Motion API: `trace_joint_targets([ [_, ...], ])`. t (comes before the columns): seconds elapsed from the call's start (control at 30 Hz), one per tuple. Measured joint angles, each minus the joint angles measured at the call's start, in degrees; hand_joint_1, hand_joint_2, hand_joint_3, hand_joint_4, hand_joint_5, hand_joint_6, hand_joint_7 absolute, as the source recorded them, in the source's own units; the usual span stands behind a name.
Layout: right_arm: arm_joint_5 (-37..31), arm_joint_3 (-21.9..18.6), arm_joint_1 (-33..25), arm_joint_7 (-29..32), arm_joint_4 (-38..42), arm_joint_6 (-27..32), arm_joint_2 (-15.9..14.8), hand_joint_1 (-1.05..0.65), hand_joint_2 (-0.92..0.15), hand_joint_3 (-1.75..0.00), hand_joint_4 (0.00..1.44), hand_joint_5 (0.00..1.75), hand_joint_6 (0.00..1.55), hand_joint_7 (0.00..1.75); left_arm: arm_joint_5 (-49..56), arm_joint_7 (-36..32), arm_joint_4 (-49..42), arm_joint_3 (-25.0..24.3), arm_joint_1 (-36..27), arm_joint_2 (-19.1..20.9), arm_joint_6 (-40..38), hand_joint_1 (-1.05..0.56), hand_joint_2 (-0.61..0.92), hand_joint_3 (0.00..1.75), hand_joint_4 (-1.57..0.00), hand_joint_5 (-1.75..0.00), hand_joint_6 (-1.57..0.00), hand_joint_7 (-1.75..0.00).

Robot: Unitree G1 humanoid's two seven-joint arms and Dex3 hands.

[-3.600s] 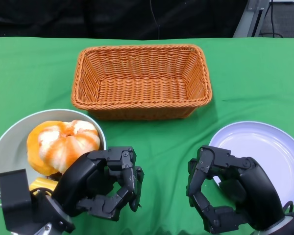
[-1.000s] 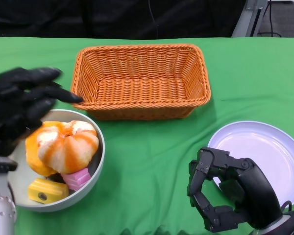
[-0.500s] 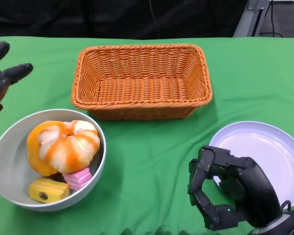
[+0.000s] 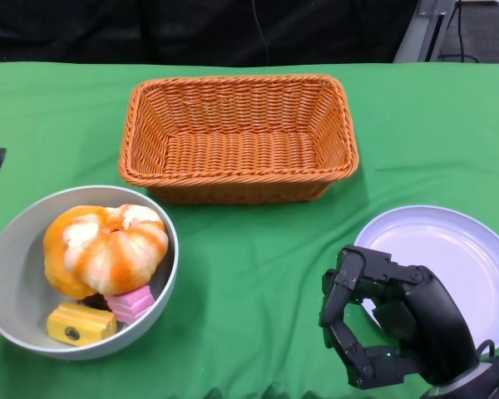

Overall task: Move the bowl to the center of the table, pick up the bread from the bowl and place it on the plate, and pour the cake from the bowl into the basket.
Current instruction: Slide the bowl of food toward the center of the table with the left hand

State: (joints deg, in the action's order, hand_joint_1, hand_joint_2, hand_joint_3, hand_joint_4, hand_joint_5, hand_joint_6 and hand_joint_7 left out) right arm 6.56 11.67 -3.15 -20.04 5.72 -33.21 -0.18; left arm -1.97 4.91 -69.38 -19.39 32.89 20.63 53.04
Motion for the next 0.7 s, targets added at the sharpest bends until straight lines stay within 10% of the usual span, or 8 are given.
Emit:
trace_joint_targets([
  [0.37, 0.21, -0.27, 0.47, -0.24, 0.62, -0.04, 0.15, -0.12, -0.42, -1.33, 0.84, 1.75, 0.68, 1.57, 6.74, -9.83, -3.20, 5.22, -0.04, 1.28, -4.59, -0.63, 0.92, 0.41, -0.54, 0.00, -0.51, 0.00],
  [0.7, 0.17, -0.48, 0.52, -0.23, 0.62, 0.22, 0.49, -0.09, -0.41, -1.35, 0.84, 1.75, 0.68, 1.56, 3.88, -1.81, -3.69, 5.74, -0.84, 0.44, -15.31, -0.69, 0.92, 0.53, -0.23, 0.00, -0.17, 0.00],
])
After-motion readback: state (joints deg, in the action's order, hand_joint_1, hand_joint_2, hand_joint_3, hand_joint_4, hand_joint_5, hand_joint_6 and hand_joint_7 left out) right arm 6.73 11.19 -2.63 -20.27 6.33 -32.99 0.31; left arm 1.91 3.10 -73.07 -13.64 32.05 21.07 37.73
